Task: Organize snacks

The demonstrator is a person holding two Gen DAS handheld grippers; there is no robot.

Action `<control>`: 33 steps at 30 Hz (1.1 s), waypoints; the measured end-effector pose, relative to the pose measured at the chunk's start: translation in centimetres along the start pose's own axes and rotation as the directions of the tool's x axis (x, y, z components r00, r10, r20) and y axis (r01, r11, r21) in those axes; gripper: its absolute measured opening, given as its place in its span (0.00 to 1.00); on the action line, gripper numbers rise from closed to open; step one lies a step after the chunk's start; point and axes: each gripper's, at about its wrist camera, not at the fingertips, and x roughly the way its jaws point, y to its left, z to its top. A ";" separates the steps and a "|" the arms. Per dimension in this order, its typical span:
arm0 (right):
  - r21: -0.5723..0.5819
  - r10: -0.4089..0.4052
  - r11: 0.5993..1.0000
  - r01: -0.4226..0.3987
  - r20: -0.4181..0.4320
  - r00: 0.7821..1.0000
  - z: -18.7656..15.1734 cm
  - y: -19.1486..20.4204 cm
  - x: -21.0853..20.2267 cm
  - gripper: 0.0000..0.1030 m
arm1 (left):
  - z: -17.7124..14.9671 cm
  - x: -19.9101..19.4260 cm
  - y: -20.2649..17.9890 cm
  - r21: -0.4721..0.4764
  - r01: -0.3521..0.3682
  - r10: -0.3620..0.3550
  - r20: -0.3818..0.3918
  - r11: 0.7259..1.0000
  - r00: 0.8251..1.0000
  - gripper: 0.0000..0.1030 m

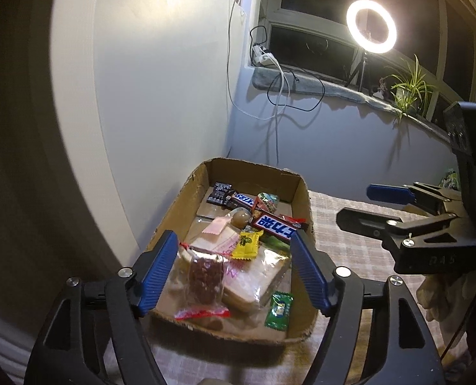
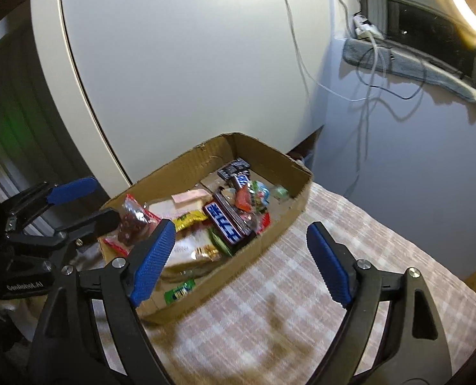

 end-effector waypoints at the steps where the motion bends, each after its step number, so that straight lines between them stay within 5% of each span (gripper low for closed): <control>1: -0.003 -0.012 1.000 0.012 0.007 1.000 -0.3 0.1 -0.4 0.84 | -0.1 -0.3 -0.1 0.001 -0.004 0.004 0.005 1.000 1.000 0.76; 10: 0.017 -0.152 0.988 0.151 0.084 0.985 -2.9 0.3 -4.9 0.95 | -1.6 -3.0 -1.5 -0.003 -0.053 0.053 0.028 0.999 0.998 0.79; 15: 0.029 -0.266 0.964 0.265 0.143 0.953 -5.1 1.1 -7.6 1.00 | -2.7 -4.5 -2.3 -0.004 -0.071 0.071 0.038 0.997 0.997 0.79; 33: 0.102 -0.256 0.964 0.245 0.112 0.960 -10.1 1.9 -11.2 1.00 | -4.3 -6.1 -3.0 -0.025 -0.108 0.109 0.047 0.994 0.993 0.79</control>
